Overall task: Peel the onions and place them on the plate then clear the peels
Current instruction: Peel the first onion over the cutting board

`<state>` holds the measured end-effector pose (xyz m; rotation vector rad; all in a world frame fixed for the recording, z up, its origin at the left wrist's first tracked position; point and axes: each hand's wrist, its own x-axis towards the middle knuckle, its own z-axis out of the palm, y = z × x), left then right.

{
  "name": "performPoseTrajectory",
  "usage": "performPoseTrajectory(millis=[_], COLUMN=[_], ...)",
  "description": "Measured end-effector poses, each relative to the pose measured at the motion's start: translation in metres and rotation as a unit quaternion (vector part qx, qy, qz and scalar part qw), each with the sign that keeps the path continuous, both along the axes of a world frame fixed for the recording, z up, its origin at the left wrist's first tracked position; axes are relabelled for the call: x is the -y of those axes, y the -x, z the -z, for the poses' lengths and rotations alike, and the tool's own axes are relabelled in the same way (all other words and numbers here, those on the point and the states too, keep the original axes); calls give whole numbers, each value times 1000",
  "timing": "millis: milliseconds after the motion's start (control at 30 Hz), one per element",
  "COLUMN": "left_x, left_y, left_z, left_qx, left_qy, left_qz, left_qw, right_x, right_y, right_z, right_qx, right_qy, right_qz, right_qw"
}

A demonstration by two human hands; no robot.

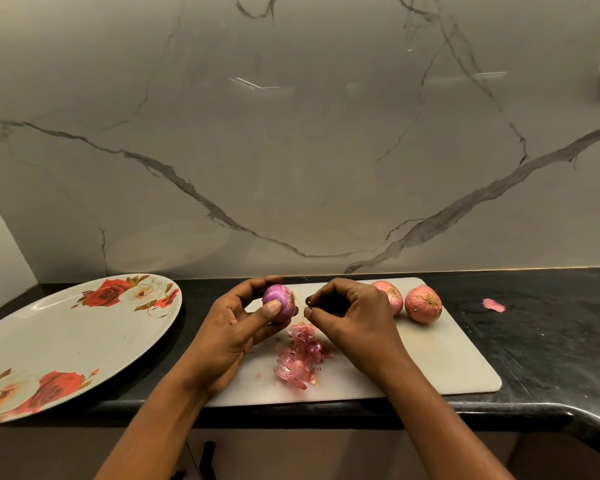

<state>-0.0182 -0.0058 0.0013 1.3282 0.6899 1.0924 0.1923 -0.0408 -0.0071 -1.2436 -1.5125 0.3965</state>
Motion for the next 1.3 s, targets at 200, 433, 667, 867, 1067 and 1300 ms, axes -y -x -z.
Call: performPoseTrajectory(millis=[200,433,667,867,1067,1300], left_x=[-1,1,-3,-3,-3,-2], left_y=[0,-3,-1,-1,-2,-2], left_z=[0,-3,-2,-3,-2,-1], left_qx=[-1,-10,-9,-8,-10,-25], left_qy=[9,11,32,37,31,18], left_qz=[-29,-49,-35,-45,-38,-34], left_qw=[1000,999,999,998,999,999], right_x=[2,7,7,6,4,7], right_y=[2,5,4,3,3,2], right_z=[-1,-6,-7,-5,-5,-7], right_qx=[-1,-3,-27,-52,-60,-64], right_qy=[18,31,43,55,61,56], right_qz=[-56,-132,-125,-129,-121,-106], right_qw=[998,991,991,989,989,991])
